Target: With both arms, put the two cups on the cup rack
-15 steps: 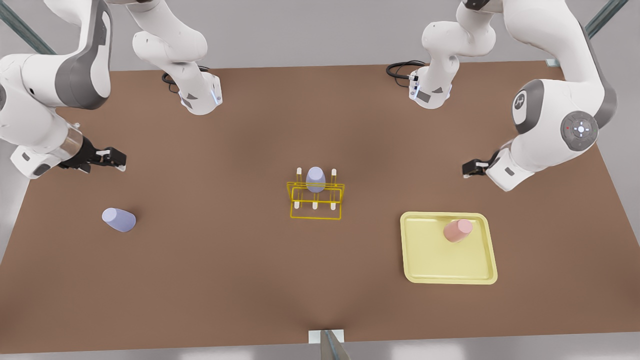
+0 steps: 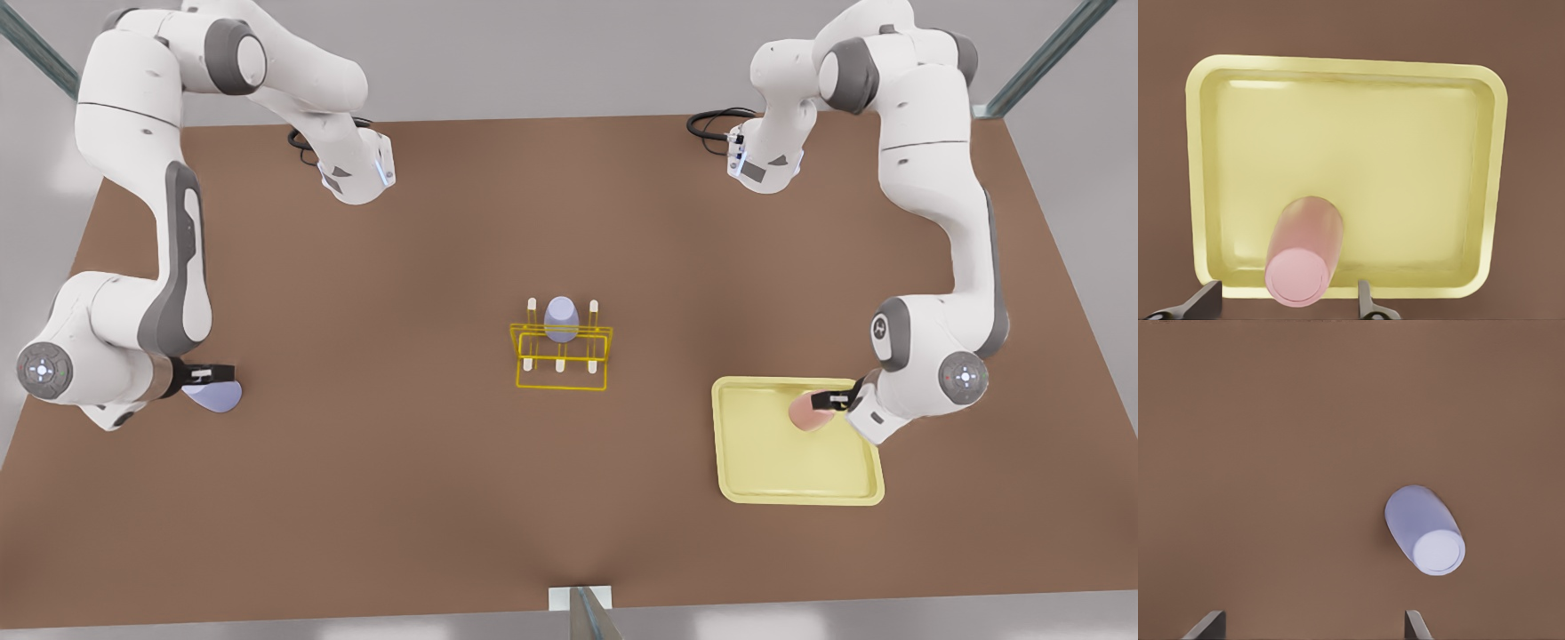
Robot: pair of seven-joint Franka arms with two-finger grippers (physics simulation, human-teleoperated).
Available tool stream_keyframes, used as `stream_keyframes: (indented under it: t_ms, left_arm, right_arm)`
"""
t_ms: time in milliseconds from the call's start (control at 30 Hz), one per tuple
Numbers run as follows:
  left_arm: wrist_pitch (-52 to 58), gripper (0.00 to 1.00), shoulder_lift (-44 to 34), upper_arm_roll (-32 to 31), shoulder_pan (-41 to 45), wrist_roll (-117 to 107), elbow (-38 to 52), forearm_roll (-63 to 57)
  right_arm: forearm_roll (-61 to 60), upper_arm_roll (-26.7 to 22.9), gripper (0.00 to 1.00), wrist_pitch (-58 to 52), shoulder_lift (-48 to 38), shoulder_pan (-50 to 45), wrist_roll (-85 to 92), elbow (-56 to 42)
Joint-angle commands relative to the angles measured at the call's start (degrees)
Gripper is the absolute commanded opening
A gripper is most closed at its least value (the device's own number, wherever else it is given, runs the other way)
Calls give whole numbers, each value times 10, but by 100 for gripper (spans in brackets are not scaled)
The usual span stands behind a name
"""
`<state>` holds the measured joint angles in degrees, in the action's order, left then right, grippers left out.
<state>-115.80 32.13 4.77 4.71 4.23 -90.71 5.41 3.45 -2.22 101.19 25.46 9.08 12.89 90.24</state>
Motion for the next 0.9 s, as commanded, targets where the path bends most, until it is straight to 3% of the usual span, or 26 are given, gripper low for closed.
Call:
stream_keyframes:
  t_ms: [0, 267, 833, 867]
  left_arm:
    - [-135, 100, -7, -1, 0, 131, -23, 0]
    - [-217, 100, -7, -1, -1, 131, -126, 0]
    - [-243, 100, 40, -1, -1, 128, -130, 2]
    - [-242, 89, 37, -1, -1, 127, -130, 2]
  right_arm:
    - [-6, 0, 100, 110, 17, 11, 91, 0]
    - [-13, 0, 100, 173, 42, 59, 145, 27]
    - [2, -2, 100, 290, 21, 89, 202, 146]
    - [2, -2, 100, 290, 23, 89, 202, 146]
